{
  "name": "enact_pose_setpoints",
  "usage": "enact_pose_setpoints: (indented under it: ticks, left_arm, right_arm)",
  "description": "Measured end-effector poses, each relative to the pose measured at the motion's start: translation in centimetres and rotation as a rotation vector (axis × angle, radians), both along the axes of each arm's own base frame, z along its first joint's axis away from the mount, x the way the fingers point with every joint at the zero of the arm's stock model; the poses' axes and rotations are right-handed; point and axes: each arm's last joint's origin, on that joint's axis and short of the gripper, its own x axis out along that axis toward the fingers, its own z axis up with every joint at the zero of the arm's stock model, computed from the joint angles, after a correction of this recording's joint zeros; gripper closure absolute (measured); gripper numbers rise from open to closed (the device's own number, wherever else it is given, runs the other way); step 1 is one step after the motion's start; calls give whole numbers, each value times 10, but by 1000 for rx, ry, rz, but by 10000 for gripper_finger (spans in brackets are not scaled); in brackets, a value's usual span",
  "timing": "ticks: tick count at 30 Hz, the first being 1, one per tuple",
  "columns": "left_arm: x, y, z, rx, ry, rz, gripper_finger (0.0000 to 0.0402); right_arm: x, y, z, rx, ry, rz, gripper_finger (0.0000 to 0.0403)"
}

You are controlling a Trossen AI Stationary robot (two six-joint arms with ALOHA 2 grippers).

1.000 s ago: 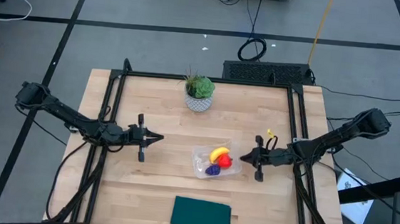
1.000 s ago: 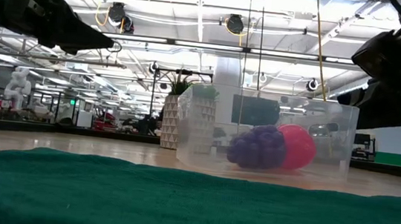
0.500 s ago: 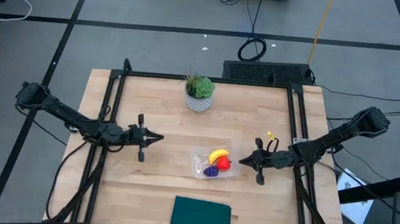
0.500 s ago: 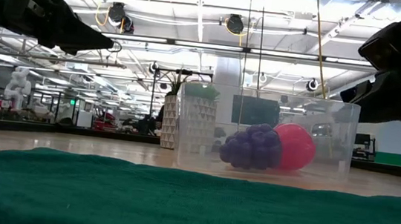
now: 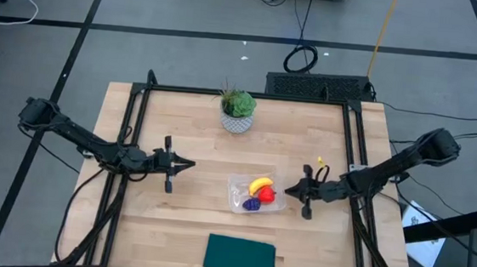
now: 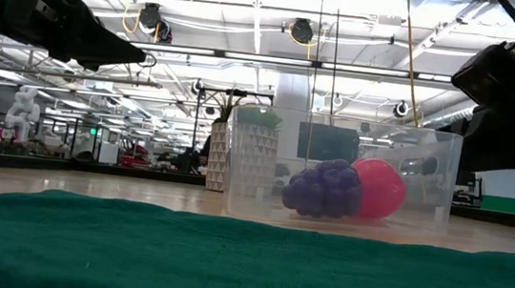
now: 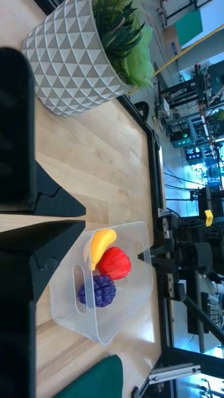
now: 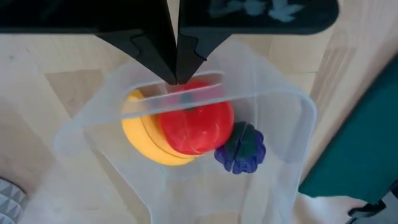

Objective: Pick and placing Produce into tupperware
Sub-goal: Adjust the transparent bin

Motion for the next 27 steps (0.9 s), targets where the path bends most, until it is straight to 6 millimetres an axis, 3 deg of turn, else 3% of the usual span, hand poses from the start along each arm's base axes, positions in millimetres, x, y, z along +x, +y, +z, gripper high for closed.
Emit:
enact_pose_setpoints:
  ticks: [27]
  left_arm:
    - [0, 0, -1, 1, 8, -1, 376]
  right_arm:
    - [5, 15, -2, 48, -64, 73, 403]
